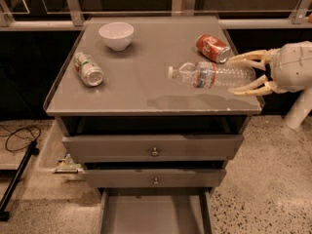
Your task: Pick water bottle from bottom drawer and place on counter
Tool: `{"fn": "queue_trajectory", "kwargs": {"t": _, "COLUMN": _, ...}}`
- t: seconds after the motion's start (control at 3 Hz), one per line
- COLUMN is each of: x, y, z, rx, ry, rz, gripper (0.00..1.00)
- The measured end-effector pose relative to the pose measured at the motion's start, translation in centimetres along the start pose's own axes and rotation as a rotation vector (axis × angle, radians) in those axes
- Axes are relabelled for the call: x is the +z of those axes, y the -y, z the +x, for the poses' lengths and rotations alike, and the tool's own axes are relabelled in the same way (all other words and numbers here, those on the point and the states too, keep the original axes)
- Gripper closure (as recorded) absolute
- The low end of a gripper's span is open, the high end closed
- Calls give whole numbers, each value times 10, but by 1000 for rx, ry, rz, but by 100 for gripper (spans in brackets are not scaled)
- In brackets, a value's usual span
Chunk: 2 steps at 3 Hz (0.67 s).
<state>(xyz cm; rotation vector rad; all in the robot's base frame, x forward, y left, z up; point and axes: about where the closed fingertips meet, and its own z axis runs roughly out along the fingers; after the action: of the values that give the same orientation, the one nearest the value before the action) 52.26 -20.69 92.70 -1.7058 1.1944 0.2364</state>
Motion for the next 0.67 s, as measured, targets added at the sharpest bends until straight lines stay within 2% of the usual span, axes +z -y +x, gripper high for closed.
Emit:
{"fn": "queue_trajectory", "kwargs": {"t": 0.33, "x": 35, "y": 32, "z": 19, "rx": 72, "ry": 52, "rz": -31, "gripper": 100}}
{"fn": "queue_trajectory", "kwargs": {"t": 0.67, "x": 64, "y": 48, "z": 37, "rx": 175, "ry": 124, "rz": -47, "gripper": 100}}
